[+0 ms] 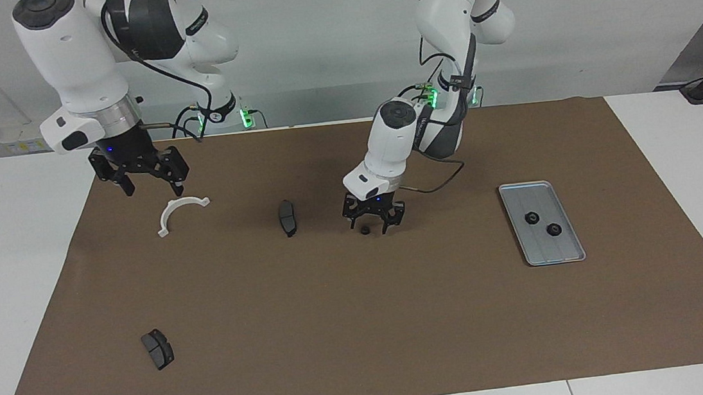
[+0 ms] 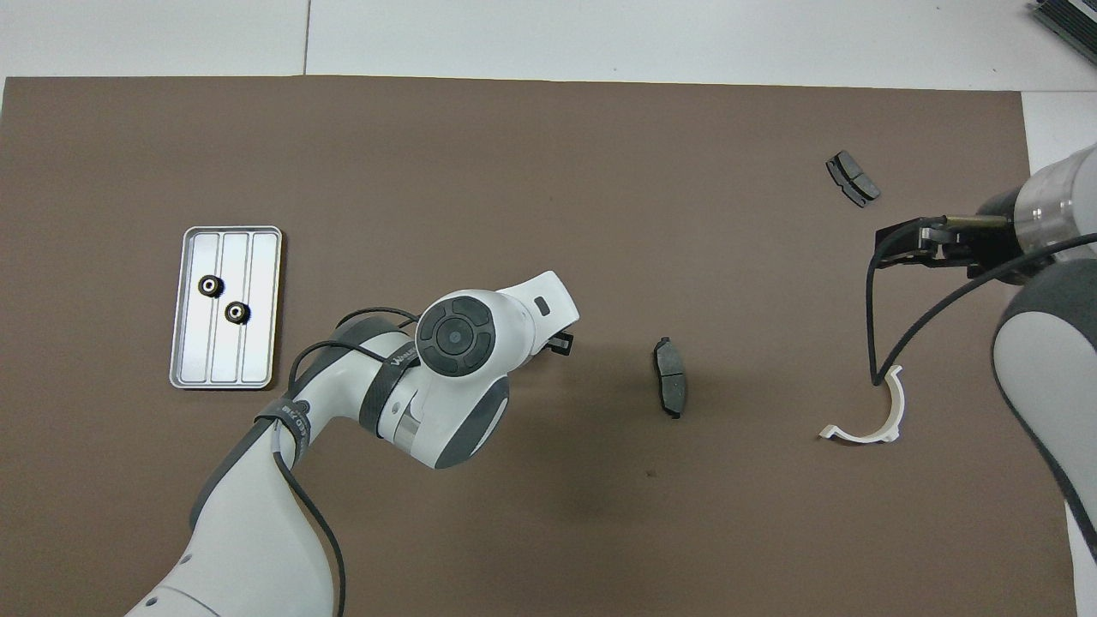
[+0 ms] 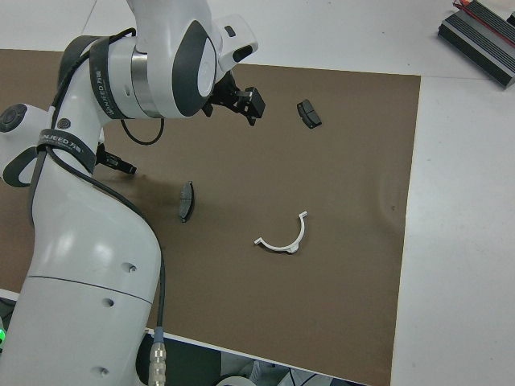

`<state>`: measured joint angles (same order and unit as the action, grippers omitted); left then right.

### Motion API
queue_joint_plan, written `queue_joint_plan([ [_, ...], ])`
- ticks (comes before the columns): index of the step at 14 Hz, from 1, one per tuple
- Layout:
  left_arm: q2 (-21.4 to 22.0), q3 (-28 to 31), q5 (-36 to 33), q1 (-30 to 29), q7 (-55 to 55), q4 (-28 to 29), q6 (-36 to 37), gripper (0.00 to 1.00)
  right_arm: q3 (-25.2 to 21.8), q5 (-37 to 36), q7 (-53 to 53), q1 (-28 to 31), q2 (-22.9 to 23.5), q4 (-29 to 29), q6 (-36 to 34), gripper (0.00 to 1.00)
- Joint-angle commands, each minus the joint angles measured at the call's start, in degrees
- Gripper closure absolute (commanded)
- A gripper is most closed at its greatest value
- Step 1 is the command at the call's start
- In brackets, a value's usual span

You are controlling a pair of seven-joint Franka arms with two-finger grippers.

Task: Pick bearing gear from pile to tray
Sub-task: 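Carry the held gear with the left gripper over the tray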

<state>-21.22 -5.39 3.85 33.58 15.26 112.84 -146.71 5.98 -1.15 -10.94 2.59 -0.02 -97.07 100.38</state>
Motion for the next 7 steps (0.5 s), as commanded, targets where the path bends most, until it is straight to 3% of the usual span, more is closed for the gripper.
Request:
queue_joint_plan([
  [1, -0.5, 1.1, -1.7, 1.0, -0.5, 0.8, -2.7, 0.29, 0.3, 0.4, 1.9, 0.6, -1.4, -1.2, -1.1, 0.0],
  [7, -1.8, 1.1, -1.7, 1.0, -0.5, 0.3, -4.8, 0.38, 0.3, 0.0, 2.0, 0.5, -2.1, -2.3, -1.1, 0.0],
])
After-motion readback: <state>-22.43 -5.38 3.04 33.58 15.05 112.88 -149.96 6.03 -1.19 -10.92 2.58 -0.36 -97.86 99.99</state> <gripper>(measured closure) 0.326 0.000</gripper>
